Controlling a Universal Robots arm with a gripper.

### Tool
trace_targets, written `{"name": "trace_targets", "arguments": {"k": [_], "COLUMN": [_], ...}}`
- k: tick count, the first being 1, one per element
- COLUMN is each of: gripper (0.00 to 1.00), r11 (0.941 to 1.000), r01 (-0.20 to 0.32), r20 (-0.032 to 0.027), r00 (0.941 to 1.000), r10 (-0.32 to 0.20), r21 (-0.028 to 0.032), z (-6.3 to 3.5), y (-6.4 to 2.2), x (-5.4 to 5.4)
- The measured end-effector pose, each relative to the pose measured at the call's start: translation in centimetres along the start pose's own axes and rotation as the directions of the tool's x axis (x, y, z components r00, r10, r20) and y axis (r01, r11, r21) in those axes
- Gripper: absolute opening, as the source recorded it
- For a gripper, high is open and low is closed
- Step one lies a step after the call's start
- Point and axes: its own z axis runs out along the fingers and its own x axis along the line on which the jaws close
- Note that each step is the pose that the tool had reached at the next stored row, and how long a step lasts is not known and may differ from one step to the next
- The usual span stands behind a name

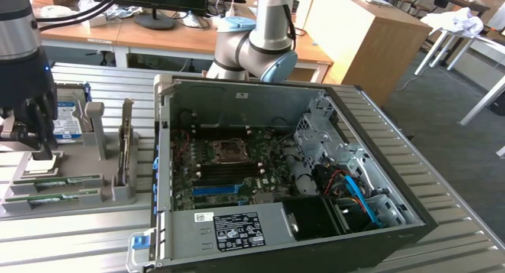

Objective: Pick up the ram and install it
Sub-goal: 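Pick up the ram and move it above insertion slot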

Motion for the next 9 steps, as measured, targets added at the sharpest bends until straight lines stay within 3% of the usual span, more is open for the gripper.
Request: {"name": "trace_targets", "arguments": {"k": [9], "gripper": [0.3], "r11": [1.0], "r01": [0.0], "r20": [-0.0001], "r00": [1.0], "r10": [0.0], "r21": [0.0], "z": [1.13], "y": [0.01], "x": [0.0]}}
